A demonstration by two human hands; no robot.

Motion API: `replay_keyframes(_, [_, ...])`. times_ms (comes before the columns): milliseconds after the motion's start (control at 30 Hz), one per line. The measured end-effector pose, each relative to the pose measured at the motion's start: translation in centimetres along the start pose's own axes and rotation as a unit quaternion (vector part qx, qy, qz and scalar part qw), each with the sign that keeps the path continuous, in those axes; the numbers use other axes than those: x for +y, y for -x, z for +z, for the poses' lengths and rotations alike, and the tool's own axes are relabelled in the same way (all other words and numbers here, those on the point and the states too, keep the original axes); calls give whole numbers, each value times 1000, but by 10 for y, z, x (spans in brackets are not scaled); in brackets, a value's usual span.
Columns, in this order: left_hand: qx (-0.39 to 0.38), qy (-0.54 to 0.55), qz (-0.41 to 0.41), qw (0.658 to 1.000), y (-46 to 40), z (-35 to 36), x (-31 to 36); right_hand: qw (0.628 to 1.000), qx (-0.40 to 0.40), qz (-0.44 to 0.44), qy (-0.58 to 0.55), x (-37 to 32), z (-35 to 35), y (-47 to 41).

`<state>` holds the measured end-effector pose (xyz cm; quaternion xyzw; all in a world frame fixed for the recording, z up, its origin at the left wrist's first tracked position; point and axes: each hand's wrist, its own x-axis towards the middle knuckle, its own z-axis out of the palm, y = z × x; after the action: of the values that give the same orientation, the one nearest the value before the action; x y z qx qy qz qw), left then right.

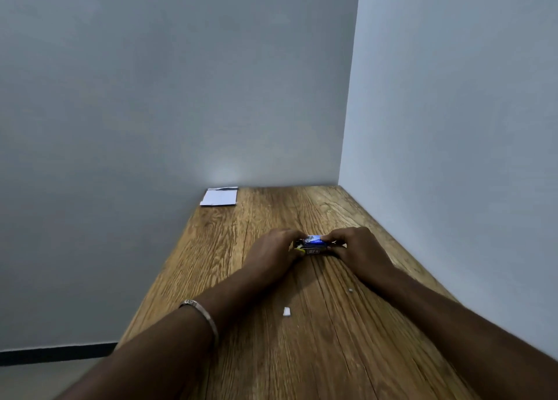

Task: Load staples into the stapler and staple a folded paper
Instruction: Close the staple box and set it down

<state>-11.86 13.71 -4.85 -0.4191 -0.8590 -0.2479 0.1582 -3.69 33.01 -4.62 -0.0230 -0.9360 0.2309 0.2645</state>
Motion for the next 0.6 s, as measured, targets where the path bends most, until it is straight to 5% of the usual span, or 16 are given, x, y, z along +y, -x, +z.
replay_keyframes(600, [43, -77, -35, 995, -179, 77, -104, 1000, 27, -2, 13, 100, 75, -193])
